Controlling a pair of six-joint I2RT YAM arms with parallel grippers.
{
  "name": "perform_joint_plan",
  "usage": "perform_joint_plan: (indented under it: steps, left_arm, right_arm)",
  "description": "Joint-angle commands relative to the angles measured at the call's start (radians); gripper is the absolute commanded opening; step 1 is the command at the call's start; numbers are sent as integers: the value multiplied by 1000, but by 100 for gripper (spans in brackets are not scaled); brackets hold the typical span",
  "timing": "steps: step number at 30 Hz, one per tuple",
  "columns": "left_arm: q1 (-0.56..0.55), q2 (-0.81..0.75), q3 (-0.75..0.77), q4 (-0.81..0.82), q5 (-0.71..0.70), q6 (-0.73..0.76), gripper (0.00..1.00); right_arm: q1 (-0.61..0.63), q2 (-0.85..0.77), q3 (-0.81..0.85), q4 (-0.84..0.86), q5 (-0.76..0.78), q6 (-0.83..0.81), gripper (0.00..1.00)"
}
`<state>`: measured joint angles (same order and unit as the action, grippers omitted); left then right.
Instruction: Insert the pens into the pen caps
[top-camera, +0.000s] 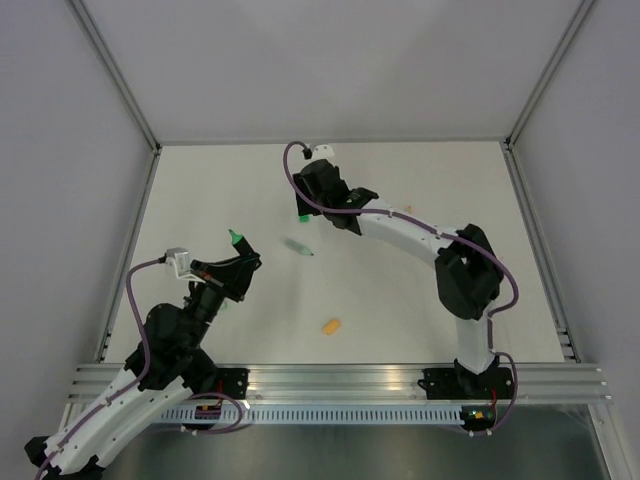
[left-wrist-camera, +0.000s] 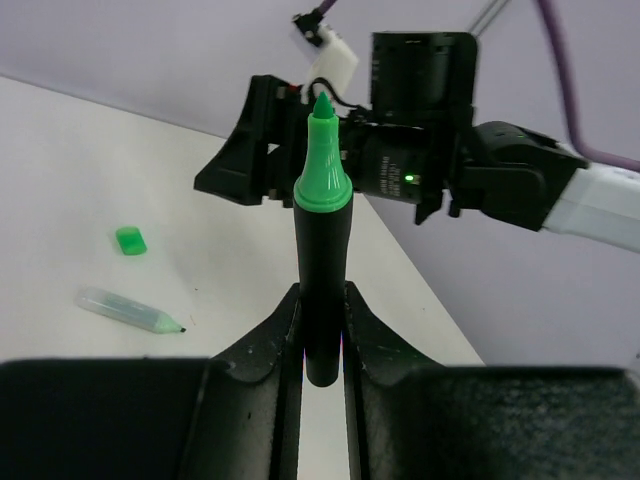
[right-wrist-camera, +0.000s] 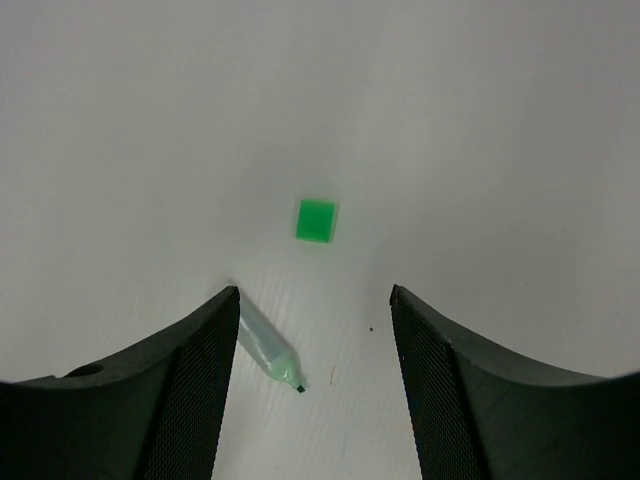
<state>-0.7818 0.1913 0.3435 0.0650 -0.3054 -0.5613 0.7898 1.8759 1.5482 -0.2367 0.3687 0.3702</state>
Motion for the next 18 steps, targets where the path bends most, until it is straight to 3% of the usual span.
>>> perform_joint_plan:
  steps: [1,7,18]
  left_arm:
    - [1,-44,-1,-50,-80,-18,2]
    - [1,-82,-3,-59,-104,-31,2]
    - [1,-98,-4,-91,-112,-35,2]
  right_arm:
    - [-21,157,192,-104,-56,-56,68]
    - [-35,334,299,-138,-109,-70,67]
    - [-41,503,449,-162,-137,-103,67]
